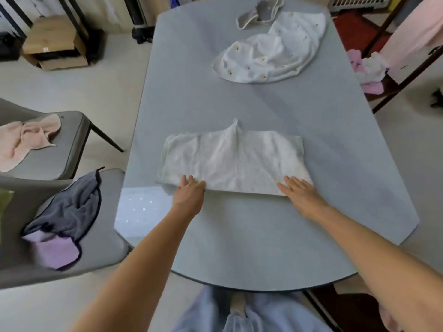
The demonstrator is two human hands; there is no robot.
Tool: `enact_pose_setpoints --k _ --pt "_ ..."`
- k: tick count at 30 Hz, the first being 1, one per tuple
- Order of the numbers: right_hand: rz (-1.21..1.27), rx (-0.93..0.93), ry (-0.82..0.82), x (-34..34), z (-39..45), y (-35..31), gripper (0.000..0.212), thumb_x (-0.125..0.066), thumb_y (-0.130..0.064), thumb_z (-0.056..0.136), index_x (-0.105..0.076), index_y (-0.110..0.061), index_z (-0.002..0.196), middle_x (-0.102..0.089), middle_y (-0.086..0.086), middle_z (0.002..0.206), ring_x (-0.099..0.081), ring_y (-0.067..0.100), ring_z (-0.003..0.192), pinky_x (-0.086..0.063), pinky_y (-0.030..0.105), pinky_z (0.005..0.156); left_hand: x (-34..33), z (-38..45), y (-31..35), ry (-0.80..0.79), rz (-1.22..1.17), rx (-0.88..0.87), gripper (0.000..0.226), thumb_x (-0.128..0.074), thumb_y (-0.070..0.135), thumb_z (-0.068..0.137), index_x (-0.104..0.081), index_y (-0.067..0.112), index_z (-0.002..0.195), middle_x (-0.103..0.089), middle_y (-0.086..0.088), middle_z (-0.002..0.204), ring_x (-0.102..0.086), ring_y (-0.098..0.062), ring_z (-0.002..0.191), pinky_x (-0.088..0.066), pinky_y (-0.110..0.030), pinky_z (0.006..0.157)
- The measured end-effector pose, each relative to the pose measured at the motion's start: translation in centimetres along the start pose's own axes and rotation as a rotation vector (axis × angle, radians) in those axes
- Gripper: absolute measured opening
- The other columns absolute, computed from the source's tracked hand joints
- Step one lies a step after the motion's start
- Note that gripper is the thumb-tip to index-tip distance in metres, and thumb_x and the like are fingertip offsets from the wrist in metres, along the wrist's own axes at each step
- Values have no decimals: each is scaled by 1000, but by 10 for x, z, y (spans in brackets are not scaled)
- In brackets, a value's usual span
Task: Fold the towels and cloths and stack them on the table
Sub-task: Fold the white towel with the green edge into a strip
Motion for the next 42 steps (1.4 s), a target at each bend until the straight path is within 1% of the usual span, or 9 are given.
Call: enact_pose_setpoints --k 3,7,11,13,16,21,24,30,42 --pt "16 47 -46 -37 -13 -14 94 -41 17 82 11 -19 152 16 6 159 4 20 148 1 28 117 -40 -26 3 -176 22 70 49 -43 4 94 -29 16 140 -31 -18 137 -39 -37 123 -46 -45 95" --pt "74 124 -54 -60 -29 -22 90 -43 13 82 2 -21 153 10 2 160 0 17 148 -1 25 117 -29 -35 10 -394 204 5 29 -46 22 97 -52 12 123 -56 -7 120 -58 -26 107 -44 -34 82" --pt "457 -21 220 -41 -28 -1 65 -45 4 83 -36 -12 145 -35 5 152 -34 22 138 -20 29 115 -10 -25 39 -342 183 -122 41 -52 46 94 -57 16 121 -60 -1 120 -58 -22 108 -43 -32 81" --pt "578 -235 431 -23 -17 24 45 -48 2 86 -49 -1 132 -51 18 133 -47 35 122 -37 40 102 3 -13 69 -166 -13 -187 47 -47 45 97 -47 19 136 -50 -4 137 -47 -24 125 -42 -36 95" --pt "578 -498 476 -5 15 53 27 -51 -11 93 -49 6 114 -52 26 118 -49 41 110 -39 44 88 12 5 118 -27 -146 -297 63 -38 46 100 -19 18 152 -13 -6 160 -11 -24 147 -18 -38 119" --pt "607 -644 470 12 78 84 39 -59 -27 91 -49 3 115 -53 24 122 -50 38 114 -40 41 92 -1 46 163 27 -65 -369 81 -31 56 98 12 15 152 21 -6 158 24 -23 144 9 -40 120" --pt "658 -585 504 13 102 94 25 -62 -21 88 -58 -2 105 -62 20 110 -55 36 108 -41 39 87 -17 69 175 17 80 -420 111 -37 77 82 25 11 147 34 -8 153 37 -25 137 17 -46 116" --pt "567 -576 633 7 107 142 14 -55 -15 92 -58 -3 99 -61 20 104 -54 37 101 -37 43 85 -40 90 192 -106 80 -461 147 -60 87 52 35 20 143 43 -2 148 43 -28 133 20 -55 112" --pt "907 -611 555 -49 23 112 39 -64 -18 87 -45 -5 119 -61 16 103 -56 36 100 -44 40 78 -41 78 208 -82 11 -438 129 -46 89 62 30 26 146 42 -1 149 41 -28 135 14 -58 114"
Point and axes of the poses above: each hand's wrist, its own z-axis towards the middle knuckle, its own x-axis out of the back of the hand, y = z × x, the point moved 7 cm from there along z, towards the middle knuckle
